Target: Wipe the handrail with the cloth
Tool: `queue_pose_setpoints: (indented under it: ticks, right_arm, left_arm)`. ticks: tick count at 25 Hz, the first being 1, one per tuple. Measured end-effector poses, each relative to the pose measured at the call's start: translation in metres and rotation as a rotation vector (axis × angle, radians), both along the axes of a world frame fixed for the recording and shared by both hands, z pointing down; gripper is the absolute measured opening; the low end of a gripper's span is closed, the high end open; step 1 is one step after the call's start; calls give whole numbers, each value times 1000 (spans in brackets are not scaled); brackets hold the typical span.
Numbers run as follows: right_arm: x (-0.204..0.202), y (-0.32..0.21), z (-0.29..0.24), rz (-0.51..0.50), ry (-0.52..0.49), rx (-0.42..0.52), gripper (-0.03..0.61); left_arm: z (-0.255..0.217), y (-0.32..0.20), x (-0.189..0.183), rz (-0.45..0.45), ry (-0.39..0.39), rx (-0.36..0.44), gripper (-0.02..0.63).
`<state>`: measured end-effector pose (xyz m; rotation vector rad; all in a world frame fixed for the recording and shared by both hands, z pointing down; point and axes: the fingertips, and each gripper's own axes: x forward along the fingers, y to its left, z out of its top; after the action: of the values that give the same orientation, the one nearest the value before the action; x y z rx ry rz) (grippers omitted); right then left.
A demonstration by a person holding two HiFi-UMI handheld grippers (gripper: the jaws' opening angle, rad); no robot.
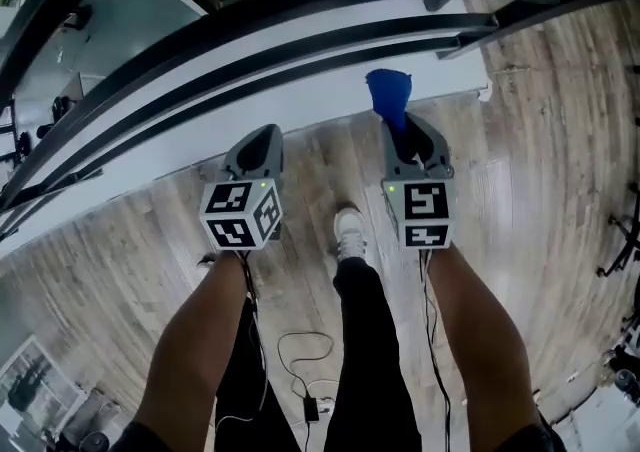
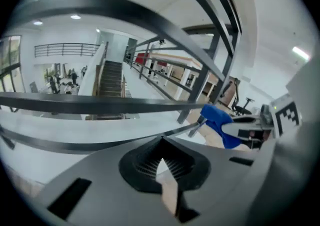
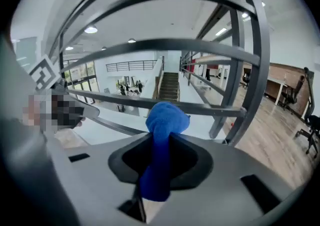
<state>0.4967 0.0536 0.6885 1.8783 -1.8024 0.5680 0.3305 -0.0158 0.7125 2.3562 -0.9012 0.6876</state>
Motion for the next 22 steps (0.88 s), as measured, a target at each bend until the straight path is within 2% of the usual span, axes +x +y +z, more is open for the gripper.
queue_pose_setpoints:
  ticks: [4,7,10,13,19,22]
  right_arm:
    - [-69,14,-111,-70,26,111,98]
    - [-124,49,-204,-106,66,114,98]
    - [-170,39,-295,-121,137,189,98]
    - [-224,23,-375,-99,135,271,98]
    - [-338,38,-483,-17,89,318,98]
    - [-389,53,-524,4,63,358,98]
  left_arm:
    - [-109,-9,-81,-136,99,40,5]
    - [-193,13,-158,-182,104,29,5]
    - [-272,4,-211,-145,130,94,5]
    - [-349,-8,-263,-98,157,162,5]
    - [-489,-4,-391,-153,206,280,3]
    - [-538,17,-437,-156,200,346,3]
